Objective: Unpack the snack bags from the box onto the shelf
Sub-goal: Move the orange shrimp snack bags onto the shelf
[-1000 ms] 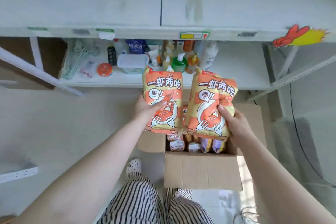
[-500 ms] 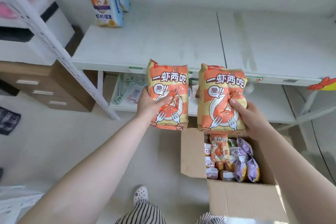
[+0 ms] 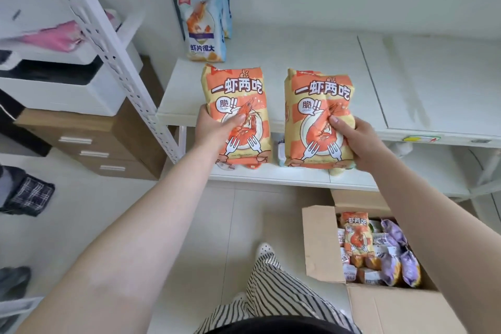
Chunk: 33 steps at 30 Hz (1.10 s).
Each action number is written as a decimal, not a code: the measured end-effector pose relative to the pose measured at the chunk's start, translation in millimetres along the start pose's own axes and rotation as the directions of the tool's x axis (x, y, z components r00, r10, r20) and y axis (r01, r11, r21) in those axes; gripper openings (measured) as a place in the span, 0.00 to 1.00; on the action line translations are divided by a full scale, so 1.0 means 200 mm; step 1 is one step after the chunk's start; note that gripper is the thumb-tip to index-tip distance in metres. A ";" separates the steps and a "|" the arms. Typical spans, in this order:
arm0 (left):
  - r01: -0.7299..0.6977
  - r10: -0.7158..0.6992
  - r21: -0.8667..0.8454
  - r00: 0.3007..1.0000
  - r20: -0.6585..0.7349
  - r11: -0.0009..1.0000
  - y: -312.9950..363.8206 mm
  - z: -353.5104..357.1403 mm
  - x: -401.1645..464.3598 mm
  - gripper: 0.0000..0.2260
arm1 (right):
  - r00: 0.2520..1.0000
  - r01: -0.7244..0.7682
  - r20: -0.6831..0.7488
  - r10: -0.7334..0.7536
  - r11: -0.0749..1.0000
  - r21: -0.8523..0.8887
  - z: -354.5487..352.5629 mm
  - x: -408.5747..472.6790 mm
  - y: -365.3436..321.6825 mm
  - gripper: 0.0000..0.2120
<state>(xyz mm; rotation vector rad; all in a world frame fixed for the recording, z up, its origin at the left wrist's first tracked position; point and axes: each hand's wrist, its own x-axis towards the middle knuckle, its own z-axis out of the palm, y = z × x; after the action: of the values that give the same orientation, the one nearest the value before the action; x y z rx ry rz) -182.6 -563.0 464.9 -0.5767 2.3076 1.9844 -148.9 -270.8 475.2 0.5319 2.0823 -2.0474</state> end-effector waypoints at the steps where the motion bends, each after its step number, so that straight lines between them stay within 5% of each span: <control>1: -0.003 0.003 0.002 1.000 0.001 1.000 0.02 0.00 0.05 0.26 | 1.000 0.010 -0.006 -0.010 1.000 -0.013 0.02 0.05 -0.02 0.14; 16: -0.087 0.087 -0.020 0.996 0.009 0.996 0.26 0.19 0.86 0.29 | 0.999 0.040 -0.007 -0.040 0.999 0.004 0.12 0.81 -0.33 0.11; 24: -0.107 0.104 0.003 0.979 0.177 0.994 0.40 0.38 1.11 0.23 | 0.998 0.062 0.016 -0.065 0.988 0.143 0.25 0.98 -0.35 0.23; 28: -0.031 0.044 -0.046 0.944 0.328 0.998 0.45 0.43 1.15 0.29 | 0.986 0.140 0.054 -0.158 0.957 0.253 0.40 1.04 -0.34 0.18; 33: -0.093 0.053 0.055 0.866 0.498 0.994 0.32 0.48 1.19 0.38 | 0.979 0.101 0.142 -0.147 0.951 0.291 0.48 1.13 -0.22 0.30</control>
<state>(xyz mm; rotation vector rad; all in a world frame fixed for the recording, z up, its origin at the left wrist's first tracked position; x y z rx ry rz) -442.6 -521.8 443.3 0.0378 2.0876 1.7875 -385.0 -335.9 429.3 0.2651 1.7845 -2.3911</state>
